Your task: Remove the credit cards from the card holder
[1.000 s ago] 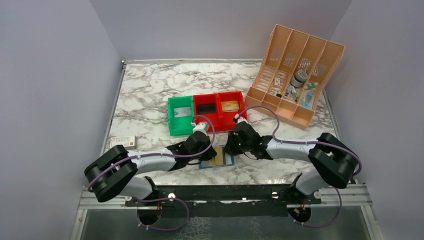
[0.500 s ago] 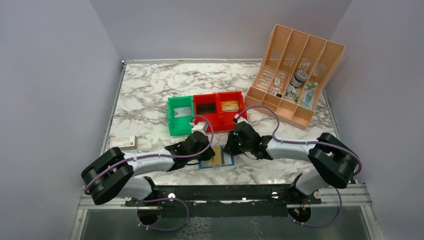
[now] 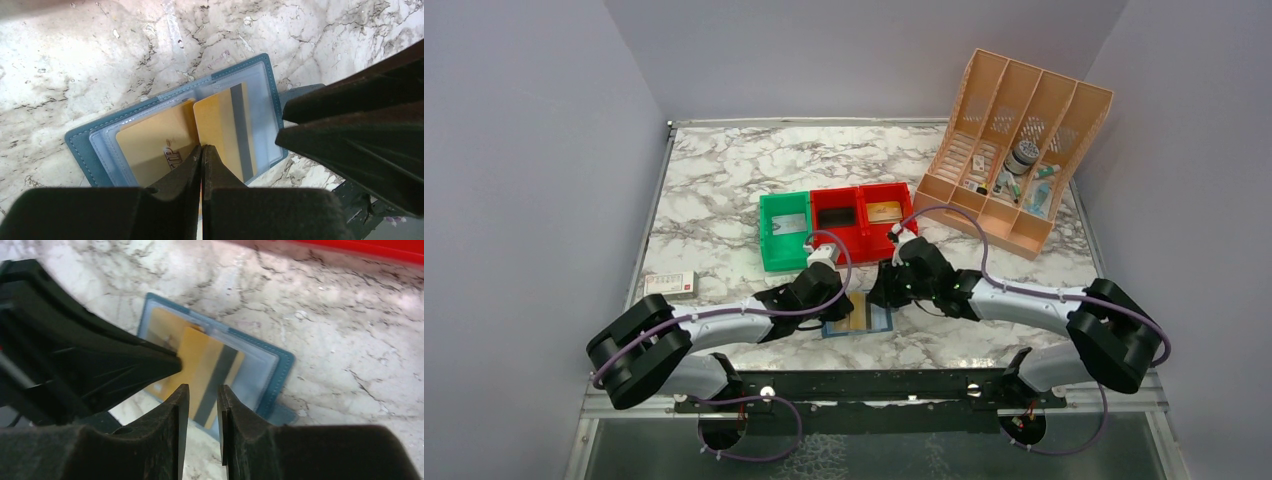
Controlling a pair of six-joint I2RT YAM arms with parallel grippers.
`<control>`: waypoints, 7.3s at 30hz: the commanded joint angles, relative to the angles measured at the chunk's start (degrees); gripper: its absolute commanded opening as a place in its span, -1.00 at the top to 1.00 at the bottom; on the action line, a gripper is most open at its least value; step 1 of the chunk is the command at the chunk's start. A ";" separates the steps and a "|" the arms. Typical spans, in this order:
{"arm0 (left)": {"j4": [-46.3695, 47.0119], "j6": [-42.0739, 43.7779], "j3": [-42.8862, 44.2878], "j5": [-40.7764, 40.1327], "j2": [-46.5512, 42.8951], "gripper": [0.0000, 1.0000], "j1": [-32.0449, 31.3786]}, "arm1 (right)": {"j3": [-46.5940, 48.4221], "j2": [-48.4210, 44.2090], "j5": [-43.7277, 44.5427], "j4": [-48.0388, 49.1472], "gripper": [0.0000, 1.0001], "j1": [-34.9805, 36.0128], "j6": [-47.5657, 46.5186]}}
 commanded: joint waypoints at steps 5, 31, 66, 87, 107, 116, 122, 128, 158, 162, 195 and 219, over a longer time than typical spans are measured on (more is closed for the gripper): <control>2.03 0.05 0.47 0.71 0.42 0.83 0.12 | -0.47 4.37 -4.03 3.08 0.42 0.12 2.75; 9.83 -0.18 -1.76 6.67 0.83 0.63 0.12 | -6.66 9.73 3.19 6.79 0.44 0.12 10.76; -0.99 1.85 -0.88 1.19 -6.03 1.00 0.98 | -2.70 7.22 9.22 0.77 0.44 0.12 4.05; 0.15 1.34 -1.33 1.37 -5.60 1.00 1.07 | -4.20 0.70 -12.79 12.48 0.43 0.08 -1.39; 5.35 2.44 -0.14 6.80 1.32 0.85 1.04 | -2.77 8.99 -0.10 5.44 0.66 0.12 4.23; 0.17 1.18 -1.21 1.19 -4.80 1.00 1.00 | -1.87 7.41 1.23 2.45 0.66 0.12 3.03; -2.26 0.85 -2.19 -1.20 -9.50 1.00 1.07 | -1.52 3.46 0.04 1.29 0.67 0.12 1.17; -3.69 0.39 -2.77 -3.26 -12.65 1.00 1.04 | -0.42 1.68 -5.97 3.24 0.67 0.12 -0.46; -6.78 1.33 -2.83 -4.66 -16.98 1.00 1.14 | 4.25 6.60 2.91 -4.10 0.66 0.12 -4.30; -6.72 1.24 -3.08 -4.87 -17.35 1.00 1.15 | 4.72 4.30 -2.63 -2.00 0.65 0.12 -4.41; -1.01 1.15 -5.21 -0.36 -17.97 1.00 1.16 | -1.90 -8.39 0.63 6.87 0.11 -0.71 1.70; 10.12 4.98 6.48 27.47 -13.25 1.00 19.84 | -1.38 -16.23 -17.53 25.13 -0.18 -16.30 -0.12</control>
